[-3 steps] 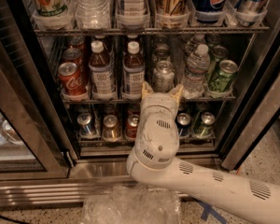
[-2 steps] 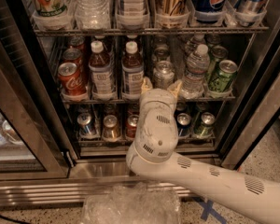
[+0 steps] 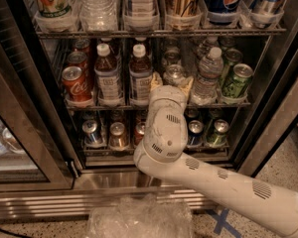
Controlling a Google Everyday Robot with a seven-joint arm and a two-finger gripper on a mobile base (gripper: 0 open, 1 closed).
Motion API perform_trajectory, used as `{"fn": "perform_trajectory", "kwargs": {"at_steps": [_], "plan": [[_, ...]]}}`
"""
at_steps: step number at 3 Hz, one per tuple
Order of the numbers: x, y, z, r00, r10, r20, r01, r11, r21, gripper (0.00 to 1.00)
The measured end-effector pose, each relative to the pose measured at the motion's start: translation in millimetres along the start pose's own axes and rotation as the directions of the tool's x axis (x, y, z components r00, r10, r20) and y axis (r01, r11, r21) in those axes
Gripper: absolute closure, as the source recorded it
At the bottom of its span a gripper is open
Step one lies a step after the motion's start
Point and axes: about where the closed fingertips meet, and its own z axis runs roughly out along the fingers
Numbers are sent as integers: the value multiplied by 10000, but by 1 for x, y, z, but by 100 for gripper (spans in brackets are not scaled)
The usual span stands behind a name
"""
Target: Pick 7up can from middle shelf of fridge
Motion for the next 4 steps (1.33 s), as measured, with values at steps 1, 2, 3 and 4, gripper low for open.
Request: {"fn": "perform_trajectory", "kwargs": {"at_steps": [1,2,3,4], "plan": [[19,-3,0,9987,2,-517,2,10000,74,30],[32,-8,0,9960,-23,-894,44,9997,229,49],[32,-8,1,9956,-264,-902,283,9994,191,72],[32,-8,1,9956,-265,-902,283,9994,191,96]]}}
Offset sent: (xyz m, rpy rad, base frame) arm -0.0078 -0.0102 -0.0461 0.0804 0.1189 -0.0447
